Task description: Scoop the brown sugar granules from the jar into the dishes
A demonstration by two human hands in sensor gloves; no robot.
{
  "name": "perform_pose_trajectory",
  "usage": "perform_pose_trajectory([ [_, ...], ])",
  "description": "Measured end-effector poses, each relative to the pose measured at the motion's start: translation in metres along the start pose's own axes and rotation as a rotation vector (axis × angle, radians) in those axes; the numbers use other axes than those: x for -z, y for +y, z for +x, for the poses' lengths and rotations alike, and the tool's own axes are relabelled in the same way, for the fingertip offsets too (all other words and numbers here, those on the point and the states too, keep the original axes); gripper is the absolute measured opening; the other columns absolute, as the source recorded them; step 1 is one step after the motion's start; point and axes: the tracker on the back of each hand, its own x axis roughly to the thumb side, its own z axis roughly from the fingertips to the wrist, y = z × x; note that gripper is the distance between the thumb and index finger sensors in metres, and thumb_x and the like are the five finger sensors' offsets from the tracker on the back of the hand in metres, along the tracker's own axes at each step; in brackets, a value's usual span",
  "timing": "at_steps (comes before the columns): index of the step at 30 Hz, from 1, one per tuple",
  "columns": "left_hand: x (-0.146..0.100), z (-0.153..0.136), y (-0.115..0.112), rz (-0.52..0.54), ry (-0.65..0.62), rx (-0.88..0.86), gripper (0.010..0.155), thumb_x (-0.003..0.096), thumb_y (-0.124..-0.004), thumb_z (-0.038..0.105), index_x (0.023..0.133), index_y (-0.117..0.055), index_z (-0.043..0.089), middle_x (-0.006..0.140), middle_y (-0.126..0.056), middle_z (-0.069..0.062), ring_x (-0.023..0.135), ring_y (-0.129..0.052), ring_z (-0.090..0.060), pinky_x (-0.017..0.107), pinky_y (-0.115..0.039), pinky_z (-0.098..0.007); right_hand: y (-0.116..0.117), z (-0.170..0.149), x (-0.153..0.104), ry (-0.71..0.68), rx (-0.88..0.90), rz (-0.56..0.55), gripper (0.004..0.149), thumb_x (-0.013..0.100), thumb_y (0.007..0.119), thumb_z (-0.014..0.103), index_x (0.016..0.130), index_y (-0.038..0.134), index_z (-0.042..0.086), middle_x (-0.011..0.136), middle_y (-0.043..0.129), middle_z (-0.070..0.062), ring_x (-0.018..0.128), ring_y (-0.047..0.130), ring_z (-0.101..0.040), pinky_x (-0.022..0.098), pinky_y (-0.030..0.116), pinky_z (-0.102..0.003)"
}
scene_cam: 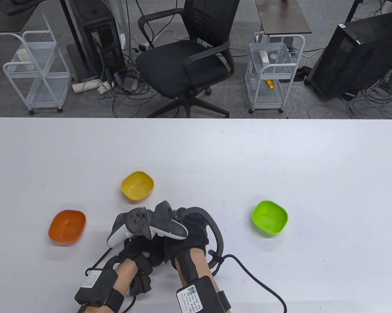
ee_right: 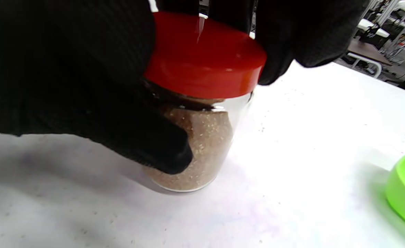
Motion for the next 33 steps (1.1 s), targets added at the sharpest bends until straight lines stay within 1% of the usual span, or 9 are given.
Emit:
perform_pose_trajectory([
  [4,0.0,0.0,0.0,0.0,0.001,0.001,0.113,0.0494,-0.097,0.061,0.119,-0.017,0.021,0.13,-0.034,-0.005,0.127,-0.048,-0.031,0.091,-0.053,-0.05,0.0,-0.003,0.001,-0.024,0.011,0.012,0.08,0.047,0.087,0.039,0.112,0.042,0.029,0.123,0.047,-0.008,0.104,0.07,-0.052,0.074,0.065,-0.068],
  [6,0.0,0.0,0.0,0.0,0.001,0.002,0.113,0.0494,-0.097,0.061,0.119,-0.017,0.021,0.13,-0.034,-0.005,0.127,-0.048,-0.032,0.091,-0.053,-0.05,0.0,-0.005,0.001,-0.02,0.009,0.008,0.079,0.047,0.087,0.041,0.112,0.042,0.03,0.123,0.047,-0.007,0.104,0.069,-0.05,0.074,0.065,-0.067],
  [9,0.0,0.0,0.0,-0.001,0.001,0.001,0.113,0.0495,-0.097,0.061,0.119,-0.017,0.021,0.13,-0.034,-0.005,0.127,-0.048,-0.032,0.091,-0.053,-0.049,0.002,-0.006,0.001,0.031,0.009,-0.013,0.078,0.049,0.081,0.053,0.112,0.039,0.032,0.123,0.048,-0.011,0.102,0.071,-0.054,0.073,0.063,-0.069],
  [11,0.0,0.0,0.0,-0.002,0.001,-0.001,0.113,0.0496,-0.097,0.061,0.119,-0.017,0.021,0.13,-0.034,-0.005,0.127,-0.047,-0.032,0.091,-0.053,-0.049,0.002,-0.006,0.001,0.097,-0.033,-0.009,0.089,0.048,0.072,0.063,0.115,0.03,0.024,0.123,0.048,-0.02,0.099,0.076,-0.055,0.072,0.067,-0.069],
  [16,0.0,0.0,0.0,-0.005,0.002,-0.005,0.114,0.0495,-0.097,0.061,0.119,-0.017,0.021,0.13,-0.034,-0.005,0.127,-0.047,-0.032,0.091,-0.053,-0.049,0.001,-0.008,0.001,0.18,-0.044,-0.021,0.092,0.044,0.069,0.071,0.115,0.043,0.018,0.115,0.068,-0.02,0.082,0.097,-0.041,0.065,0.08,-0.061],
  [18,0.0,0.0,0.0,-0.006,0.002,-0.003,0.113,0.0497,-0.096,0.061,0.119,-0.016,0.022,0.13,-0.034,-0.005,0.127,-0.047,-0.032,0.091,-0.052,-0.049,0.001,-0.008,0.002,0.152,-0.002,-0.041,0.09,0.044,0.074,0.067,0.113,0.048,0.016,0.109,0.077,-0.019,0.075,0.102,-0.033,0.062,0.084,-0.056],
  [21,-0.001,0.0,0.0,-0.005,0.003,-0.002,0.113,0.0496,-0.096,0.061,0.119,-0.016,0.022,0.13,-0.034,-0.005,0.127,-0.047,-0.033,0.091,-0.052,-0.049,0.001,-0.007,0.003,0.132,0.013,-0.023,0.088,0.046,0.078,0.062,0.114,0.048,0.016,0.11,0.074,-0.022,0.075,0.099,-0.037,0.063,0.081,-0.058],
  [28,-0.001,0.001,0.0,-0.007,0.004,-0.001,0.113,0.0498,-0.096,0.062,0.119,-0.016,0.022,0.13,-0.034,-0.006,0.127,-0.047,-0.033,0.091,-0.052,-0.049,0.0,-0.009,0.001,-0.009,0.027,0.02,0.086,0.047,0.085,0.046,0.115,0.038,0.023,0.121,0.054,-0.018,0.096,0.079,-0.048,0.072,0.066,-0.068],
  [33,-0.001,0.001,0.0,-0.004,0.005,0.004,0.113,0.0497,-0.096,0.062,0.119,-0.016,0.021,0.13,-0.035,-0.006,0.127,-0.047,-0.033,0.091,-0.053,-0.049,0.0,-0.012,0.002,-0.012,0.024,0.036,0.085,0.046,0.088,0.044,0.113,0.037,0.03,0.123,0.047,-0.009,0.103,0.072,-0.045,0.074,0.064,-0.067],
])
